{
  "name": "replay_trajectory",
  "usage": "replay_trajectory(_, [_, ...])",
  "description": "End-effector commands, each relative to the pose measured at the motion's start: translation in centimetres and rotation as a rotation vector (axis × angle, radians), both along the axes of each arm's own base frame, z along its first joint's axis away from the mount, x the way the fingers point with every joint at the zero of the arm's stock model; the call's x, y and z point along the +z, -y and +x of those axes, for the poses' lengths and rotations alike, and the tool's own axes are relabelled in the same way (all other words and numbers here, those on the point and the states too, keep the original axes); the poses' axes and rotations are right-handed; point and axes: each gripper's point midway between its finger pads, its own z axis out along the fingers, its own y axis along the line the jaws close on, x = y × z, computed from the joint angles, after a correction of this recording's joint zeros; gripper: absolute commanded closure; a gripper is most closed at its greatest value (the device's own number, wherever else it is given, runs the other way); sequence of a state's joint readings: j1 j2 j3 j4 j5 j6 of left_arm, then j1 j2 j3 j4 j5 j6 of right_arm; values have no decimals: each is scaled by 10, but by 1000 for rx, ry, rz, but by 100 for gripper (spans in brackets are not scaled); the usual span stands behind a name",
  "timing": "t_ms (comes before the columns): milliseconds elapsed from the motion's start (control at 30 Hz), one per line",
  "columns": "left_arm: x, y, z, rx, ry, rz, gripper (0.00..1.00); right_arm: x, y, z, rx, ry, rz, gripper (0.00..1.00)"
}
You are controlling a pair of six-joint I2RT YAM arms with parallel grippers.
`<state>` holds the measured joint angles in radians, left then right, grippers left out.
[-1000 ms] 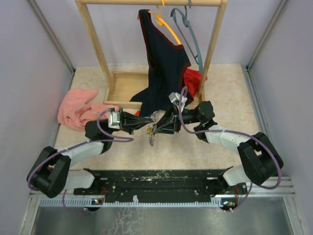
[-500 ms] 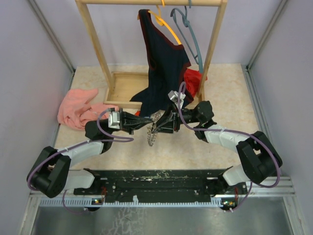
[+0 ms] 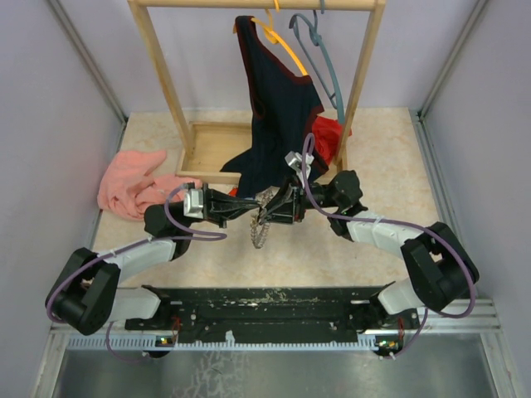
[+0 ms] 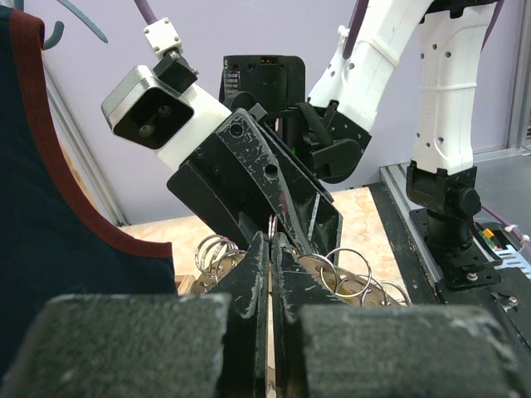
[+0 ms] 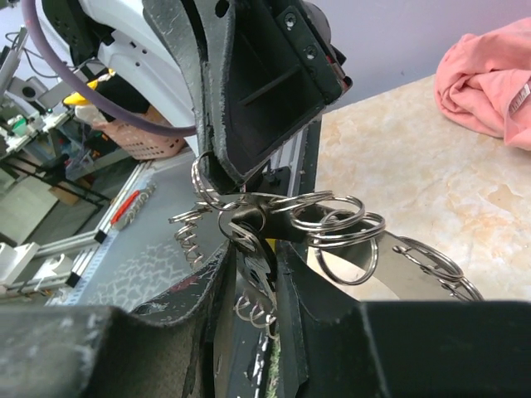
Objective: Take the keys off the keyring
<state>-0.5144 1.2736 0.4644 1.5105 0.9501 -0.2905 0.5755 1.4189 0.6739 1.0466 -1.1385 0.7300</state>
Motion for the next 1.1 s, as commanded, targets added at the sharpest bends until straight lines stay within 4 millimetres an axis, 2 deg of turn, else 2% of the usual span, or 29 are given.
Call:
replay_trajectory(0, [50,-16,-24,19,276,-165,100,20,-5,8,-32,5,30,76])
replay_trajectory(167, [50,-17,-24,25,281,-165,100,20,-3,11,-45,3,27,86])
replay_trajectory(400, [48,-19,-21,40,281,-161,100,25,6,17,-70,27,31,93])
replay_trajectory(700, [41,-21,-15,66,272,-156,100,30,11,13,-55,60,51,100])
replay_trajectory(1067, [39,-23,-3,134,261,-172,100,26,9,17,-51,84,5,100])
